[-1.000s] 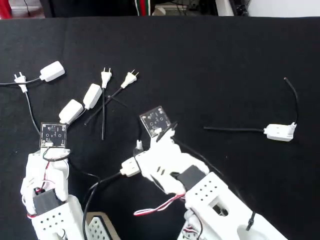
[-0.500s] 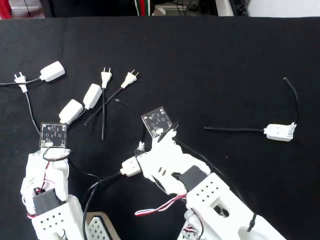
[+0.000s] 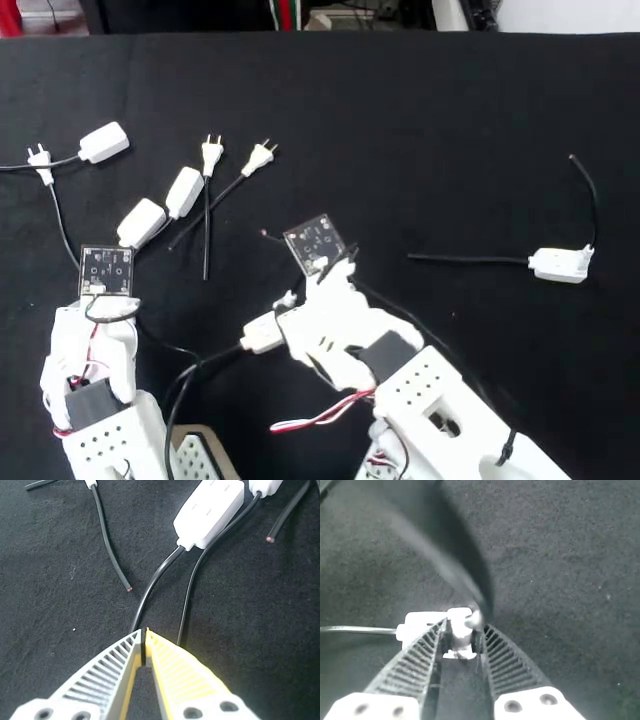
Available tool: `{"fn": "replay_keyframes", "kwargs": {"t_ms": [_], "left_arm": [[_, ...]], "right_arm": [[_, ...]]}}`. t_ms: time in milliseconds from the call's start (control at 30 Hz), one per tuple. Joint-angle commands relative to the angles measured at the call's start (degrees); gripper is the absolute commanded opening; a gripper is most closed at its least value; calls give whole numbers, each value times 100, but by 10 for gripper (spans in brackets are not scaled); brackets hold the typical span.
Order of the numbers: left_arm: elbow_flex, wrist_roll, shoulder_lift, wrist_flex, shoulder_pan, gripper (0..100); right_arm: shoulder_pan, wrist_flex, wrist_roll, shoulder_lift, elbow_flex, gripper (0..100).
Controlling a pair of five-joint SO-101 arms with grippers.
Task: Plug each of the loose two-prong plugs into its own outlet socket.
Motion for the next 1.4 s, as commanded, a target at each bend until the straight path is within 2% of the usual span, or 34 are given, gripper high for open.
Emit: {"fn": "replay_keyframes", "kwargs": {"t_ms": [0,267,667,900,1100,1367], "left_arm": [[110,-44,0,26,75,33],[110,-44,-9,26,84,33],[110,-44,-9,26,84,33],[110,-44,-9,26,84,33],[110,-44,-9,26,84,33],[110,-44,-9,26,84,33]], "right_arm": [[79,97,9,40,-198,11],[44,589,123,40,-602,11],[-519,536,273,75,-321,11],[-756,167,299,92,-40,11],[-1248,158,712,92,154,11],[-1231,158,1046,92,136,11]]}}
